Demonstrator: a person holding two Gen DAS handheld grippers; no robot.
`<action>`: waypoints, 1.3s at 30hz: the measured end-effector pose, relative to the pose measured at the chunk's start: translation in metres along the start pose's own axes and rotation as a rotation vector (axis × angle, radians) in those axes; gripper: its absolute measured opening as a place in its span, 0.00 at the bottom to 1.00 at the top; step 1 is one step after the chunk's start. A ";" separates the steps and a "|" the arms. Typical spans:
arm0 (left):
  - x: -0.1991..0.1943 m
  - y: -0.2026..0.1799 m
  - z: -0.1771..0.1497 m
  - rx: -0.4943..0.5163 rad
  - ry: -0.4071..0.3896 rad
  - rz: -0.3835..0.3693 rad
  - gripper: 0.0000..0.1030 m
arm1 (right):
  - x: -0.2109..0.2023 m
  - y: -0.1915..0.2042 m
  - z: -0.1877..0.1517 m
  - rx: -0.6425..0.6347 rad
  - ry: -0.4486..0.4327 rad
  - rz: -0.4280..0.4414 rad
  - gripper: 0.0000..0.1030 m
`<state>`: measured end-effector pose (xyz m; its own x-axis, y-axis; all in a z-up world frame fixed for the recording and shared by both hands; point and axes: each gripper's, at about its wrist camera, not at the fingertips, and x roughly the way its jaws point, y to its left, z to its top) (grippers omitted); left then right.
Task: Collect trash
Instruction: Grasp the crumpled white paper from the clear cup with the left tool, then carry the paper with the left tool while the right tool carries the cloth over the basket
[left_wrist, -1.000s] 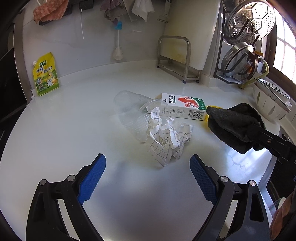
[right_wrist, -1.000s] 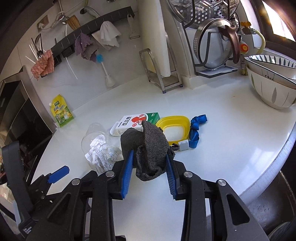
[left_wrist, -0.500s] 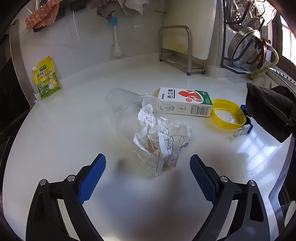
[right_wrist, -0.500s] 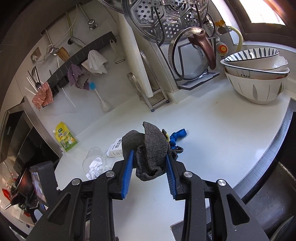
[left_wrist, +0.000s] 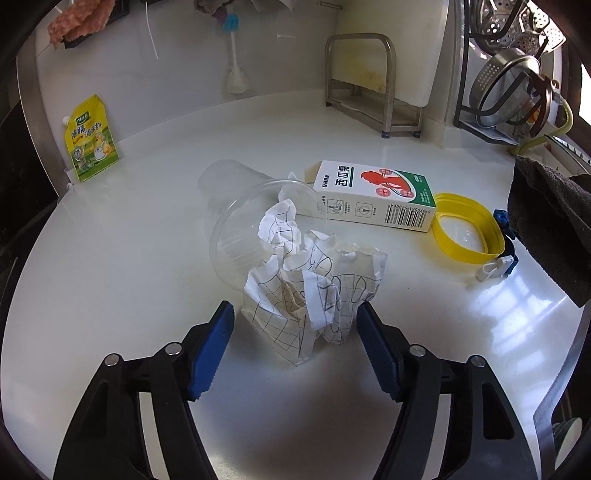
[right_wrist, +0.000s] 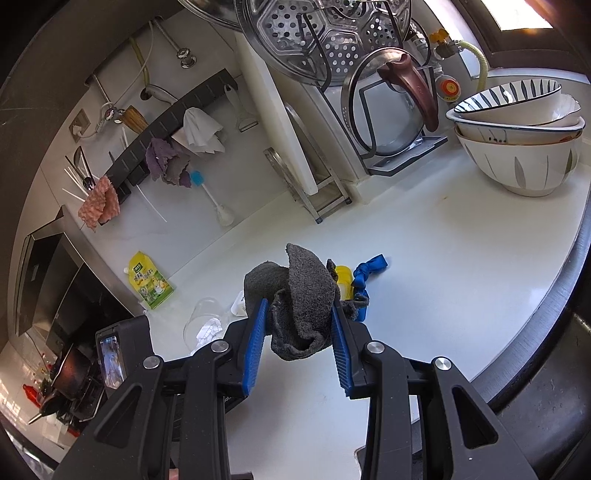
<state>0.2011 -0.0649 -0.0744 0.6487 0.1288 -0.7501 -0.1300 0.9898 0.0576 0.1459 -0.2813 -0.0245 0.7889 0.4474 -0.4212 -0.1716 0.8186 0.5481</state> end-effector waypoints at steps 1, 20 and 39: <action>0.000 0.000 0.000 0.000 -0.001 -0.005 0.53 | 0.000 0.001 0.000 -0.002 -0.001 0.002 0.32; -0.032 0.020 -0.020 0.013 -0.047 -0.049 0.30 | 0.003 0.004 -0.002 -0.021 0.012 -0.009 0.32; -0.107 0.057 -0.079 0.089 -0.120 -0.074 0.30 | -0.035 0.038 -0.045 -0.128 0.030 -0.073 0.31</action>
<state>0.0652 -0.0273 -0.0424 0.7395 0.0561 -0.6708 -0.0145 0.9976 0.0674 0.0858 -0.2496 -0.0212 0.7844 0.3941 -0.4790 -0.1897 0.8877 0.4196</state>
